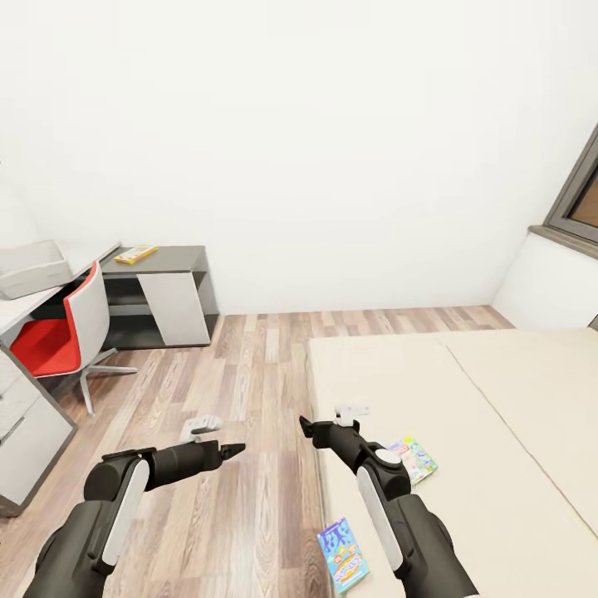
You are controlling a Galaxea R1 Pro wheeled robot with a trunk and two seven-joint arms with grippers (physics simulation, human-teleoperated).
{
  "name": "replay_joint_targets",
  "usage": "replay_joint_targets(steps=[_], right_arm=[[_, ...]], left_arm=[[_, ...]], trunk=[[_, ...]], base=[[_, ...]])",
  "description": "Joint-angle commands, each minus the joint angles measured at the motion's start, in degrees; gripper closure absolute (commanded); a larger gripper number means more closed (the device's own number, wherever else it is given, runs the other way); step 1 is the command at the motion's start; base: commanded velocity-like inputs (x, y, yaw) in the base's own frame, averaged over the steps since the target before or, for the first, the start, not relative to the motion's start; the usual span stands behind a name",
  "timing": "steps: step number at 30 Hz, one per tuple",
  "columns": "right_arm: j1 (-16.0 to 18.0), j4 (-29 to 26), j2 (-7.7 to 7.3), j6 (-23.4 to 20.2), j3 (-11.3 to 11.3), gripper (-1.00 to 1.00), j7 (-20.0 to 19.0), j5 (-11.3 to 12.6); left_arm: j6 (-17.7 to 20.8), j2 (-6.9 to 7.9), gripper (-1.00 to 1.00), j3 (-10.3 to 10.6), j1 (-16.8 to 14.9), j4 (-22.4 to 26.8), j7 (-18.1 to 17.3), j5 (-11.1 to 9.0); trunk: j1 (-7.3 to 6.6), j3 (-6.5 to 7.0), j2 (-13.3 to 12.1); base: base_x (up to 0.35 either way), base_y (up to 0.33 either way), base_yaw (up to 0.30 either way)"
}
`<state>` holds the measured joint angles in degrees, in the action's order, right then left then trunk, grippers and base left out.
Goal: Put all the toys in the child's room - the three board games (two on the bed and one on the table), the two jigsaw puzzles on the table, and the tennis ball on the table - inside the toy box on the table in the child's room.
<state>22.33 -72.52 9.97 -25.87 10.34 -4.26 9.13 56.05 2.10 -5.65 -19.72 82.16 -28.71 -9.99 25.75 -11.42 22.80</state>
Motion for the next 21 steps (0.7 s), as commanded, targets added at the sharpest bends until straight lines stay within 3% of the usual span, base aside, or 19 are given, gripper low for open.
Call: replay_joint_targets(steps=[1,21], right_arm=[[0.04,-0.07,0.03,-0.32,-0.05,-1.0,-0.05,0.28],[0.04,-0.07,0.03,-0.32,-0.05,-1.0,-0.05,0.28]], left_arm=[[0.4,0.0,-1.0,-0.06,-0.05,0.03,0.0,-0.29],[0.39,0.0,-1.0,-0.07,-0.03,0.02,-0.02,-0.29]], trunk=[[0.03,-0.12,0.12],[0.03,-0.12,0.12]], base=[[0.0,0.227,0.0],[0.0,0.226,0.0]])
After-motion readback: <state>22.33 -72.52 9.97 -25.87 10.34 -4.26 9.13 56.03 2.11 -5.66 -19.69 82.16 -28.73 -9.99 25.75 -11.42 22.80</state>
